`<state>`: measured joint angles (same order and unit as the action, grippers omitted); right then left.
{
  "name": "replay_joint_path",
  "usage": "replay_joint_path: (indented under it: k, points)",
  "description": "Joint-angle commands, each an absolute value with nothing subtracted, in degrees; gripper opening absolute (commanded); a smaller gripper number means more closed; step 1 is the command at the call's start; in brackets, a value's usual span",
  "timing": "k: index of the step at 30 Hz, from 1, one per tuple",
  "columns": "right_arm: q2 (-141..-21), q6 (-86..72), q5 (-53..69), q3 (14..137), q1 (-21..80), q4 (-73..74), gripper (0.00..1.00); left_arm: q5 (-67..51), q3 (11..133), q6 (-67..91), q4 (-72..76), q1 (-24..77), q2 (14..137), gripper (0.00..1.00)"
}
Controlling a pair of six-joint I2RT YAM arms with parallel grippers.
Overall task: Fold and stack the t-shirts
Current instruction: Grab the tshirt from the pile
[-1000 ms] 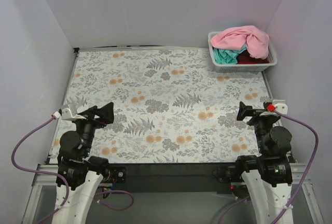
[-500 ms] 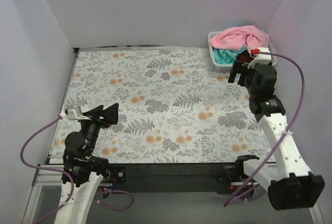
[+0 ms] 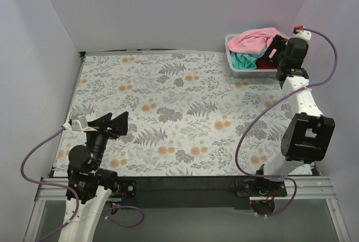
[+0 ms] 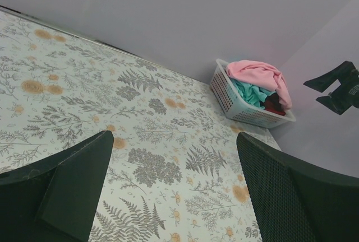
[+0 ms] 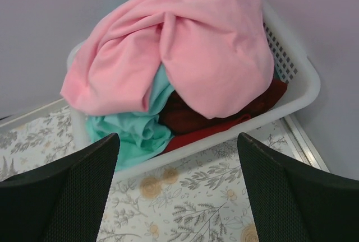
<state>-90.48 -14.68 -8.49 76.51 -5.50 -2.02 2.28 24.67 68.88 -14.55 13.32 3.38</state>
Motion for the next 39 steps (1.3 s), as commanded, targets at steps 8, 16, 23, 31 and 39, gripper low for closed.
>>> replay_joint_path:
  k: [8,16,23,31,39]
  points:
    - [-106.06,-19.52,1.30,90.16,-12.92,-7.12,0.80,1.23,24.08,68.82,-14.24,13.45,5.10,0.91]
    - [-113.11,-18.02,0.53,93.16,-12.92,-7.03,0.71,0.88,24.26,68.64,-14.33,13.54,6.85,0.91]
    - [-114.96,-15.21,0.53,95.45,-13.01,-6.07,0.44,0.70,24.52,68.56,-14.59,13.45,7.91,0.91]
    - [-107.52,-12.13,0.26,93.43,-12.75,-3.78,0.01,0.53,24.61,68.55,-14.59,13.45,7.82,0.91]
    - [-88.53,-6.33,-4.31,89.21,-7.92,-0.09,0.01,0.62,24.35,68.91,-14.59,13.53,6.50,0.92]
